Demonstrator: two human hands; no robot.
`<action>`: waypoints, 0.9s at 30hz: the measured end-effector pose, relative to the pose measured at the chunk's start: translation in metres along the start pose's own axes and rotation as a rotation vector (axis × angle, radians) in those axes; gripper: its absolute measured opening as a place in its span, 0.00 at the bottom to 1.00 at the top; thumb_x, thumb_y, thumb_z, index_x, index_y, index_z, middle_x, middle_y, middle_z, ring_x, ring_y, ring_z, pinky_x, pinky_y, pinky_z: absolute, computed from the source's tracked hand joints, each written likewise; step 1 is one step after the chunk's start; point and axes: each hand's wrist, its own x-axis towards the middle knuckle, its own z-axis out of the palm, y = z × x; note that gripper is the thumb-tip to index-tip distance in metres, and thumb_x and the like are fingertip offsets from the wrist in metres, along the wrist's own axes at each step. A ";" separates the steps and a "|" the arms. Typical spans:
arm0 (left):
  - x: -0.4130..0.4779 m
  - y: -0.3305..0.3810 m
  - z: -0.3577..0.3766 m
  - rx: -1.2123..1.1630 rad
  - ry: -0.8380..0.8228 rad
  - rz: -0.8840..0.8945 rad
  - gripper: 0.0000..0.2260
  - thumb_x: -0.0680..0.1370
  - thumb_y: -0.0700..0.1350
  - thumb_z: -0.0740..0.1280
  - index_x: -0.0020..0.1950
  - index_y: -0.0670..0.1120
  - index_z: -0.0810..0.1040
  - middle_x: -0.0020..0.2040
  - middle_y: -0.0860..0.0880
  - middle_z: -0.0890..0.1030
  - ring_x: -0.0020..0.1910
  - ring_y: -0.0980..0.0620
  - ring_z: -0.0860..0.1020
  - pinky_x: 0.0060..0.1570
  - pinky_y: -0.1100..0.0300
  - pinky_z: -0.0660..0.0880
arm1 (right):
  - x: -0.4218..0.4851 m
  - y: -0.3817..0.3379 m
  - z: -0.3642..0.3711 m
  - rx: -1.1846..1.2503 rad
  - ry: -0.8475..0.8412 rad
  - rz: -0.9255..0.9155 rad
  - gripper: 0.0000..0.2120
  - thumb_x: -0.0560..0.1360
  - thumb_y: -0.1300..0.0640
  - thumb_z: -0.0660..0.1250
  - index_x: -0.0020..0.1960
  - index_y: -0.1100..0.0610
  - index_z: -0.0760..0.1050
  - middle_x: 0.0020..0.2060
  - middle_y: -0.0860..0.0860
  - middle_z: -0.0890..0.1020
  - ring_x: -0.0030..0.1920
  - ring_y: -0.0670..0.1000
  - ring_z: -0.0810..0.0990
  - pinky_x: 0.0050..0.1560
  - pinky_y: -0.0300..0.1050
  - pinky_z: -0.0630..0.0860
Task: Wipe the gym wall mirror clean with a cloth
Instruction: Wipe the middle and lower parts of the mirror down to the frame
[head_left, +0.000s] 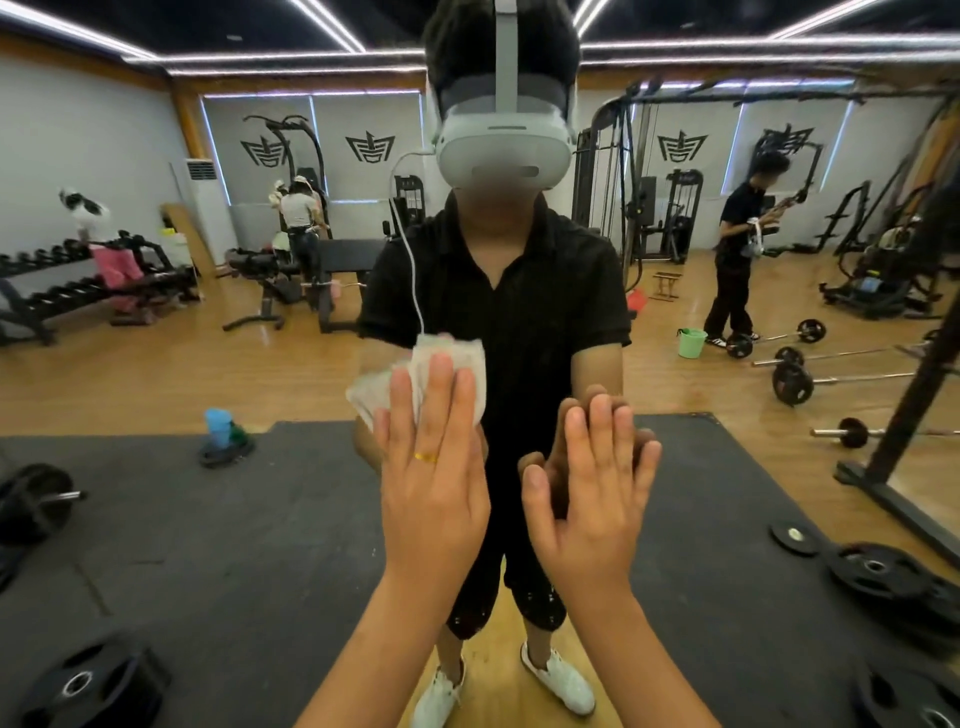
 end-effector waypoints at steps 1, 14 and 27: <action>-0.010 0.000 0.003 0.022 -0.004 0.012 0.20 0.89 0.44 0.50 0.82 0.42 0.56 0.84 0.52 0.52 0.84 0.45 0.47 0.82 0.42 0.48 | 0.001 0.000 -0.001 0.015 -0.014 0.007 0.31 0.85 0.49 0.57 0.84 0.53 0.51 0.84 0.48 0.50 0.83 0.53 0.50 0.82 0.59 0.44; 0.006 0.041 0.016 -0.128 0.010 -0.171 0.24 0.84 0.39 0.56 0.81 0.41 0.61 0.83 0.53 0.54 0.84 0.49 0.43 0.78 0.30 0.53 | -0.002 0.107 -0.055 -0.097 -0.060 -0.135 0.30 0.83 0.51 0.57 0.83 0.54 0.54 0.84 0.50 0.53 0.83 0.54 0.52 0.81 0.62 0.44; 0.011 0.106 0.057 -0.163 0.000 -0.138 0.25 0.85 0.38 0.57 0.82 0.42 0.59 0.85 0.51 0.53 0.84 0.46 0.44 0.81 0.38 0.49 | -0.006 0.122 -0.058 -0.096 -0.055 -0.155 0.26 0.85 0.51 0.55 0.80 0.57 0.60 0.83 0.51 0.55 0.83 0.54 0.54 0.82 0.61 0.46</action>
